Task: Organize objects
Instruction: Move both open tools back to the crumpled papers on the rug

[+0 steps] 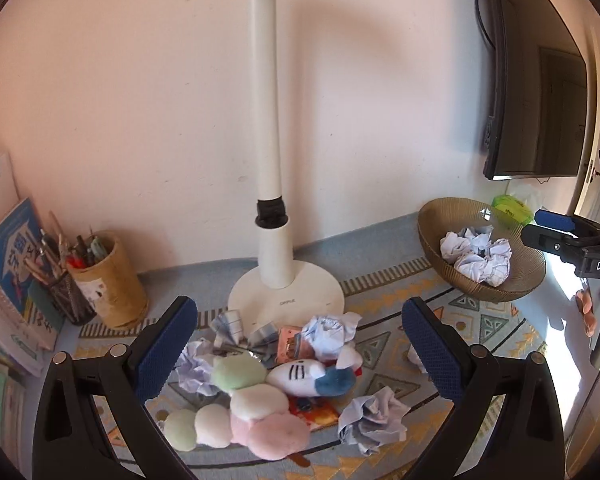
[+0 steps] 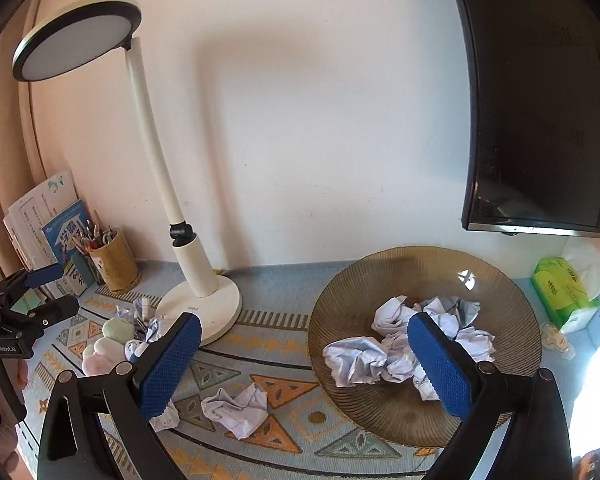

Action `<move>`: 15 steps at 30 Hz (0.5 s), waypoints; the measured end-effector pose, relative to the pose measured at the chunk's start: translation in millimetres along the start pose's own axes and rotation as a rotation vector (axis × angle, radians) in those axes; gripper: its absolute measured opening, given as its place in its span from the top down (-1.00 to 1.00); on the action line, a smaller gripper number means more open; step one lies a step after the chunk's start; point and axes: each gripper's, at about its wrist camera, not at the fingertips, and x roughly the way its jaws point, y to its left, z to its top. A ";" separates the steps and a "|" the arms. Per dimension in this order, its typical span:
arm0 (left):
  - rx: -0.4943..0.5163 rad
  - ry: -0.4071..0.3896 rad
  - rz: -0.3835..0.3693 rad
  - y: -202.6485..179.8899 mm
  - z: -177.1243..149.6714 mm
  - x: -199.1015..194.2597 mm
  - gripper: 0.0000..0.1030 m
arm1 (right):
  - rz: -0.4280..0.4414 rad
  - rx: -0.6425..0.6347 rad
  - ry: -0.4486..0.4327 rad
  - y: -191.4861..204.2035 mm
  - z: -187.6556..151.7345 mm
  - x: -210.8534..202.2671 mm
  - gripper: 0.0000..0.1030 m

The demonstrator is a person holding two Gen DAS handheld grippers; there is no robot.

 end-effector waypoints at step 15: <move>0.020 0.163 -0.127 -21.7 -107.6 -3.3 -0.99 | 0.044 -0.128 0.248 37.3 -92.4 68.0 -1.00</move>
